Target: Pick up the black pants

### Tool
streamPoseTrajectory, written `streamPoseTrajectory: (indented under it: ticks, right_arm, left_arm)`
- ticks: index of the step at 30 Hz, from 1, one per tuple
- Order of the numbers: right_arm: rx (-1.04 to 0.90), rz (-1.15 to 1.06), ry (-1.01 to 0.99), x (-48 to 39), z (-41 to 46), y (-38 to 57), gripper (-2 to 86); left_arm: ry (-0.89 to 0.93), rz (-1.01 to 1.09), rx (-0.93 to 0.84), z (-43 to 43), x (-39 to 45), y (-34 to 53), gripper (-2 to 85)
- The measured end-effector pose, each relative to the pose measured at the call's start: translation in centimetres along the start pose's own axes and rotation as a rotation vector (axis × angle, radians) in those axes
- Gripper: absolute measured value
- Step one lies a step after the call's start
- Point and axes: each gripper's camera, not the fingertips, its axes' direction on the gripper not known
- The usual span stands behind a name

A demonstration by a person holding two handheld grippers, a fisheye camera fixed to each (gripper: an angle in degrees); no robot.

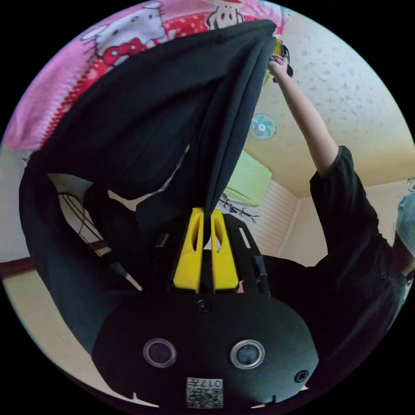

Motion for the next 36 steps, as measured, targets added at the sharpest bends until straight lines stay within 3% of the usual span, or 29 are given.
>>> streamPoseTrajectory:
  ticks: [2, 5, 8, 14, 19, 22, 25, 36]
  right_arm:
    - [-0.016, 0.083, 0.062, 1.8, 2.4, 0.9, 2.5]
    - [-0.016, 0.016, 0.074, 2.0, 2.2, 2.3, 3.4]
    - [-0.229, -0.125, 0.077, 1.0, 1.1, 5.0, 4.9]
    - [-0.443, -0.220, 0.396, 3.3, -5.5, 18.2, 8.9]
    - [-0.332, 0.046, 0.258, 11.3, -9.9, 30.2, 10.8]
    - [-0.223, 0.169, 0.106, 14.8, -10.4, 37.1, 11.0]
    - [-0.137, 0.258, -0.024, 16.4, -9.9, 41.4, 11.5]
    - [-0.041, 0.288, -0.001, 18.4, -7.1, 44.2, 11.7]
  left_arm:
    - [-0.069, -0.014, -0.003, -1.8, -1.2, -0.1, 2.8]
    - [-0.149, -0.023, -0.062, -3.9, -2.8, 0.2, 3.9]
    - [-0.241, -0.024, -0.053, -6.0, -3.1, 1.7, 4.8]
    - [-0.437, 0.049, -0.067, -8.2, 0.0, 3.1, 7.8]
    - [-0.468, 0.308, 0.058, -7.7, 6.1, -1.3, 12.4]
    - [-0.548, 0.438, -0.016, -4.3, 8.5, -3.7, 12.7]
    - [-0.676, 0.466, -0.143, -0.1, 8.7, -4.3, 12.7]
    - [-0.823, 0.436, -0.127, 2.7, 8.9, -2.0, 10.8]
